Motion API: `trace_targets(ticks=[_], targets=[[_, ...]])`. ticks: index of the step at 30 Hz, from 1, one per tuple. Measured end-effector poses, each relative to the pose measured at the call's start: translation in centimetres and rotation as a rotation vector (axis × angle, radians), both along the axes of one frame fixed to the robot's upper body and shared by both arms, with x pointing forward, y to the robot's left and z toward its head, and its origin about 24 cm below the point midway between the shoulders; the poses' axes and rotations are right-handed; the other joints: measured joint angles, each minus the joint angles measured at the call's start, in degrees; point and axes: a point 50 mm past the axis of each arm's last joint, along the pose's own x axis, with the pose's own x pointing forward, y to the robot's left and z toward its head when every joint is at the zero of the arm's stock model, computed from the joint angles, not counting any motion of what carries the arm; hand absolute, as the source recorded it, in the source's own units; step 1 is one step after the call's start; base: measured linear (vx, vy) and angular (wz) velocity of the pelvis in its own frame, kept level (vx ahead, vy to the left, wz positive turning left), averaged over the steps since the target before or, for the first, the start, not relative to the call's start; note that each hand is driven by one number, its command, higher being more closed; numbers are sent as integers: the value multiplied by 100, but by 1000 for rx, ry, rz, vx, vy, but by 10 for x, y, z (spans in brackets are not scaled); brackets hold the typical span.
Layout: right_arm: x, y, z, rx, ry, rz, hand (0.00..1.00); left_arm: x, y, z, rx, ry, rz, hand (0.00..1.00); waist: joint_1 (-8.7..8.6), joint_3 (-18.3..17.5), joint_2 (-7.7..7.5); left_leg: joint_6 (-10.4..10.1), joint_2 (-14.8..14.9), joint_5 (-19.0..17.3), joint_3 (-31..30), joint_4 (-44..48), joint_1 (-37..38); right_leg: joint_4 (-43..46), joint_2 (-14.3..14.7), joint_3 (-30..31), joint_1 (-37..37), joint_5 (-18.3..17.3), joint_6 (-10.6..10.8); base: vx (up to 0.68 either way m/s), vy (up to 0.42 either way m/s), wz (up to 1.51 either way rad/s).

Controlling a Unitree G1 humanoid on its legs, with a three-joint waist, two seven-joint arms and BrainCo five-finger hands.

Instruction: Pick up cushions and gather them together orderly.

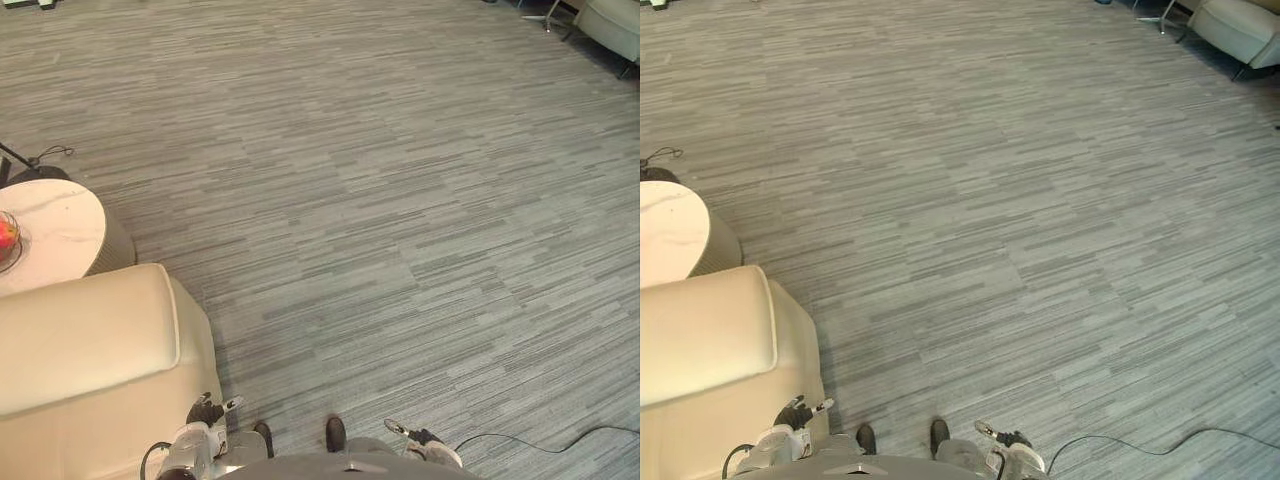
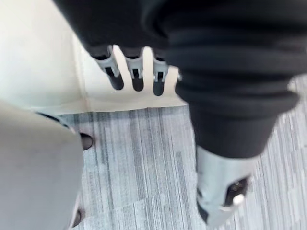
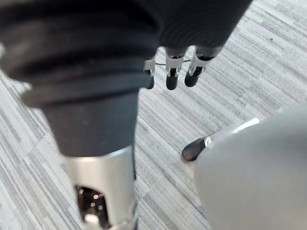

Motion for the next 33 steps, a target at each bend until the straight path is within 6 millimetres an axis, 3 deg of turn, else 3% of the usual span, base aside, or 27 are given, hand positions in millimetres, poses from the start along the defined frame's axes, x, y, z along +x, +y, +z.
trace_targets(ticks=[3,6,8,10,11,13,17,22,23,24,26,28,31,33], targets=[[4,-5,2,-11,-11,5,0,0,-1,0,2,1,-10,0,17,3,117,68,-32,-43,212,-55,110,-4,0,205,-59,118,122,71,101,-44],[6,-5,3,-16,-14,20,0,-2,-1,-1,1,11,-6,0,23,15,151,76,20,-50,497,-137,262,-26,54,141,-92,258,99,33,39,-72],[12,-6,4,-25,-26,38,0,-3,-4,-2,-5,13,-7,0,29,32,230,92,163,-59,833,-134,333,-75,134,-723,-178,515,-53,-12,-23,-93],[16,-5,5,-27,-34,54,0,-1,-7,-2,-13,9,-16,0,32,86,305,101,185,-65,1222,-134,489,169,-55,-2447,-259,244,-467,-39,-100,-97],[16,-5,6,-29,-35,58,0,-1,-9,-2,-15,10,-26,0,33,83,296,101,165,-67,1433,-114,594,375,-223,-3249,-261,163,-505,-29,-119,-102],[15,-7,6,-35,-34,57,0,-1,-9,-2,-11,10,-38,0,-2,58,262,77,144,-87,1593,14,704,585,-258,-3711,-271,117,-561,9,-133,-89],[15,-14,7,-52,-33,55,0,0,-19,-3,-34,10,-48,0,-44,68,404,-65,228,-221,1834,28,684,421,-15,-3129,-475,126,-573,13,-81,-84],[10,-15,6,-43,-26,32,0,-1,-18,-3,-34,16,-47,0,-152,114,317,-143,359,-272,2175,82,797,-109,339,-2560,-389,273,-604,-36,-42,-64],[10,-14,5,-37,-27,23,0,-1,-17,-3,-32,16,-42,0,-164,136,321,-344,581,-457,2281,658,654,-110,422,-2469,-403,143,-656,-47,-8,-55],[9,-14,5,-37,-26,21,0,-1,-16,-3,-32,15,-38,0,-162,136,318,-353,706,-527,2326,1025,546,-113,441,-2456,-398,131,-655,-29,-17,-67],[7,-16,5,-37,-28,6,0,2,-15,-1,-29,-1,-37,0,-137,193,377,-273,1332,-568,2329,2806,-23,-151,559,-2279,-263,134,-655,32,-35,-60],[7,-23,7,-51,-27,-2,0,3,-20,-1,-44,-9,-34,0,-124,289,501,-147,1592,-674,1953,3770,-418,-100,711,-1894,-155,129,-695,65,11,-65],[7,-29,8,-63,-26,-12,0,7,-20,1,-50,-30,-10,0,-33,353,556,-206,1198,-892,1263,3858,-902,-119,637,-1314,-2,90,-758,94,76,-89],[2,-31,7,-64,-15,-20,0,9,-19,3,-49,-44,-10,0,57,355,547,-236,954,-915,1059,3201,-1188,-130,494,-1150,17,66,-736,87,80,-65]])
